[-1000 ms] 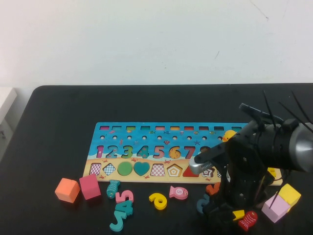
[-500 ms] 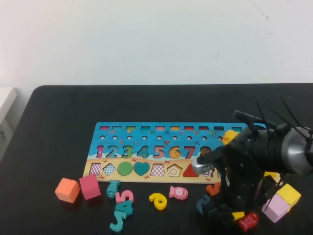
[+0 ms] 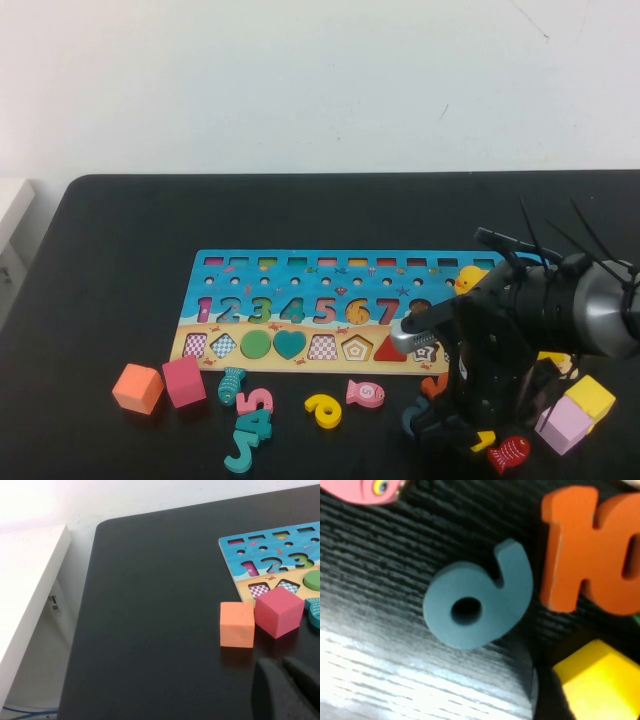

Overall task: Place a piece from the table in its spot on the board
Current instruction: Pick up the "Pentagon", then place the "Pentagon" into the hole of the Pentagon

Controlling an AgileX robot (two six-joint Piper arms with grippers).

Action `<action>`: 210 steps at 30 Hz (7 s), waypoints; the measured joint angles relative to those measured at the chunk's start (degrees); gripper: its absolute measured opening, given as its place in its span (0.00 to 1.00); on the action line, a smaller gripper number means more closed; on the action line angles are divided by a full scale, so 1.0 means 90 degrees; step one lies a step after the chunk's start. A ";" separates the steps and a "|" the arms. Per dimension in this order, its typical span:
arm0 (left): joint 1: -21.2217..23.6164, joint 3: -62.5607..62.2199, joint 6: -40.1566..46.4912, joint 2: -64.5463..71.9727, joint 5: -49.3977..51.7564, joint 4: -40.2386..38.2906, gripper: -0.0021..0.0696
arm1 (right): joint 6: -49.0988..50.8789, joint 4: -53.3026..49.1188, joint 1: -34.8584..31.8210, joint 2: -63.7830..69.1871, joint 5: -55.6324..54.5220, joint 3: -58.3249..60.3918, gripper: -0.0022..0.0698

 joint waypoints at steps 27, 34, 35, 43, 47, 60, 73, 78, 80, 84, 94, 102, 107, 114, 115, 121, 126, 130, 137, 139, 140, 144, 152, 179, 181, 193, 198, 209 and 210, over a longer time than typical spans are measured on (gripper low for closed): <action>0.0000 0.0000 0.0030 0.0000 0.0000 0.0000 0.03 | -0.4504 0.1664 0.0000 0.0326 0.0772 -0.2324 0.55; 0.0000 0.0000 0.0030 0.0000 0.0000 0.0000 0.03 | -0.4575 0.1664 0.0000 0.1452 0.1261 -0.3579 0.55; 0.0000 0.0000 0.0030 0.0000 0.0000 0.0000 0.03 | -0.4575 0.1664 0.0000 0.1553 0.1320 -0.3722 0.55; 0.0000 0.0000 0.0030 0.0000 0.0000 0.0000 0.03 | -0.4717 0.1575 0.0000 0.1743 0.1240 -0.4113 0.55; 0.0000 0.0000 0.0030 0.0000 0.0000 0.0000 0.03 | -0.4765 0.1545 0.0000 0.1824 0.1197 -0.4139 0.55; 0.0000 0.0000 0.0030 0.0000 0.0000 0.0000 0.03 | -0.4780 0.1372 0.0000 0.2039 0.0983 -0.4148 0.55; 0.0000 0.0000 0.0030 0.0000 0.0000 0.0000 0.03 | -0.4780 0.1288 0.0000 0.2039 0.1062 -0.4148 0.68; 0.0000 0.0000 0.0030 0.0000 0.0000 0.0000 0.03 | -0.4780 0.1221 0.0000 0.2039 0.1136 -0.4165 0.74; 0.0000 0.0000 0.0030 0.0000 0.0000 0.0000 0.03 | -0.4768 0.1221 0.0000 0.2039 0.1278 -0.4229 0.74; 0.0000 0.0000 0.0030 0.0000 0.0000 0.0000 0.03 | -0.4768 0.1221 0.0000 0.2039 0.1633 -0.4615 0.74; 0.0000 0.0000 0.0030 0.0000 0.0000 0.0000 0.03 | -0.4757 0.1310 0.0000 0.2039 0.2882 -0.5610 0.47; 0.0000 0.0000 0.0030 0.0000 0.0000 0.0000 0.03 | -0.4580 0.1743 0.0015 0.2054 0.2641 -0.5399 0.06; 0.0000 0.0000 0.0030 0.0000 0.0000 0.0000 0.03 | -0.3635 0.0677 0.0015 0.2086 0.2087 -0.5399 0.06; 0.0000 0.0000 0.0030 0.0000 0.0000 0.0000 0.03 | -0.3400 0.0436 0.0004 0.2413 0.1915 -0.5399 0.06; 0.0000 0.0000 0.0030 0.0000 0.0000 0.0000 0.03 | -0.3395 0.0436 0.0004 0.2454 0.1890 -0.5399 0.06; 0.0000 0.0000 0.0012 0.0000 0.0000 0.0000 0.03 | -0.3370 0.0457 0.0004 0.2589 0.1592 -0.5399 0.06; 0.0000 0.0000 -0.0001 0.0000 0.0000 0.0000 0.03 | -0.3355 0.0586 0.0004 0.2602 0.1538 -0.5399 0.06; 0.0000 0.0000 -0.0001 0.0000 0.0000 0.0000 0.03 | -0.3355 0.0752 0.0004 0.2602 0.1602 -0.5399 0.06; 0.0000 0.0000 -0.0001 0.0000 0.0000 0.0000 0.03 | -0.3450 0.1055 0.0004 0.2613 0.1725 -0.5399 0.06; 0.0000 0.0000 -0.0001 0.0000 0.0000 0.0000 0.03 | -0.3476 0.1059 0.0004 0.2613 0.1725 -0.5399 0.06; 0.0000 0.0000 -0.0001 0.0000 0.0000 0.0000 0.03 | -0.3502 0.1071 0.0004 0.2613 0.1725 -0.5399 0.06; 0.0000 0.0000 -0.0001 0.0000 0.0000 0.0000 0.03 | -0.3693 0.1073 0.0004 0.2613 0.1725 -0.5399 0.06; 0.0000 0.0000 0.0020 0.0000 0.0000 0.0000 0.03 | -0.3776 0.1030 0.0004 0.2174 0.1824 -0.5399 0.06; 0.0000 0.0000 0.0045 0.0000 0.0000 0.0000 0.03 | -0.2944 0.0675 0.0004 0.1634 0.1355 -0.4151 0.06; 0.0000 0.0000 0.0045 0.0000 0.0000 0.0000 0.03 | -0.2855 0.0595 0.0004 0.1681 0.1400 -0.4151 0.06; 0.0000 0.0000 0.0045 0.0000 0.0011 0.0000 0.03 | -0.2788 0.0557 0.0004 0.1950 0.1408 -0.4148 0.06; 0.0000 0.0000 0.0045 0.0000 0.0011 0.0000 0.03 | -0.2788 0.0557 0.0004 0.1954 0.1383 -0.4148 0.06; 0.0000 0.0000 0.0045 0.0000 0.0011 0.0000 0.03 | -0.2754 0.0362 0.0004 0.1966 0.1031 -0.4148 0.06; 0.0000 0.0000 0.0045 0.0000 0.0011 0.0000 0.03 | -0.2701 0.0290 0.0004 0.1936 0.1079 -0.4148 0.06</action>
